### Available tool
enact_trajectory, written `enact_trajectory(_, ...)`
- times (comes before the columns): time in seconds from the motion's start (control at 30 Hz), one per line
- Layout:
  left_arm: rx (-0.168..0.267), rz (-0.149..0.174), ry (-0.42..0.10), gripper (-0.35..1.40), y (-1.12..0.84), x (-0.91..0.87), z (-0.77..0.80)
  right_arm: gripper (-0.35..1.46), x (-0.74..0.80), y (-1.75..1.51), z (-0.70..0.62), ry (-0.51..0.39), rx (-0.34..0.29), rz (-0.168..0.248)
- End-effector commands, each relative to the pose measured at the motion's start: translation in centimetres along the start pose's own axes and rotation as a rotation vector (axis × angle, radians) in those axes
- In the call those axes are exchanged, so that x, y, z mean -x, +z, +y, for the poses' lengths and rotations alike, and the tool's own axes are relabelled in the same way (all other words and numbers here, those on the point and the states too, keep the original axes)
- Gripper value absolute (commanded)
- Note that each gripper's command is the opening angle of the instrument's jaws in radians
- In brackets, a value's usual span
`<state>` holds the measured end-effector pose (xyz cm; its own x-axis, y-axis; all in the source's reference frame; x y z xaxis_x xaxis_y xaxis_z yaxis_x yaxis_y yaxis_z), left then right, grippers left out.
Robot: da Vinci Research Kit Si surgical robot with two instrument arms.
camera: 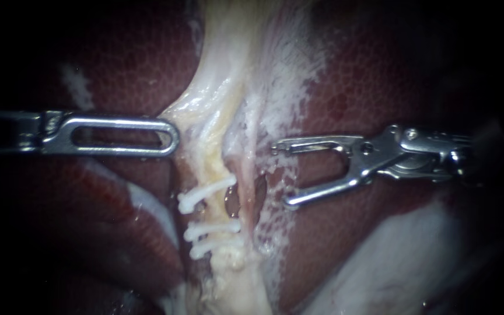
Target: Going back third clip left tube
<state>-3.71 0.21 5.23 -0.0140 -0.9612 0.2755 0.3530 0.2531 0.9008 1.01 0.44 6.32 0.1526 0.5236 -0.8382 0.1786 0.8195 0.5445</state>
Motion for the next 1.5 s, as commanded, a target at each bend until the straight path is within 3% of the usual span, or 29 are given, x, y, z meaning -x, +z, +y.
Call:
enact_trajectory(0.03,0.0,0.0,0.0,-0.35,0.0,0.0,0.01,0.6,-0.03,-0.03,-0.02,-0.001,0.003,-0.002)
enact_trajectory(0.2,0.0,0.0,0.0,-0.35,0.01,0.0,0.02,0.6,-0.24,-0.15,-0.11,-0.012,0.002,-0.008)
enact_trajectory(0.4,0.0,0.0,0.0,-0.35,0.02,0.0,0.02,0.6,-0.35,-0.23,-0.17,-0.023,-0.002,-0.012)
enact_trajectory(0.6,0.001,-0.001,0.001,-0.35,0.04,0.0,0.03,0.6,-0.35,-0.23,-0.19,-0.023,-0.003,-0.013)
enact_trajectory(0.97,0.011,-0.01,0.011,-0.35,0.26,-0.13,0.22,0.6,-0.33,-0.21,-0.21,-0.025,-0.002,-0.012)
enact_trajectory(1.5,0.003,0.001,0.01,-0.35,0.51,-0.21,0.23,0.6,-0.34,-0.18,-0.21,-0.025,0.0,-0.01)
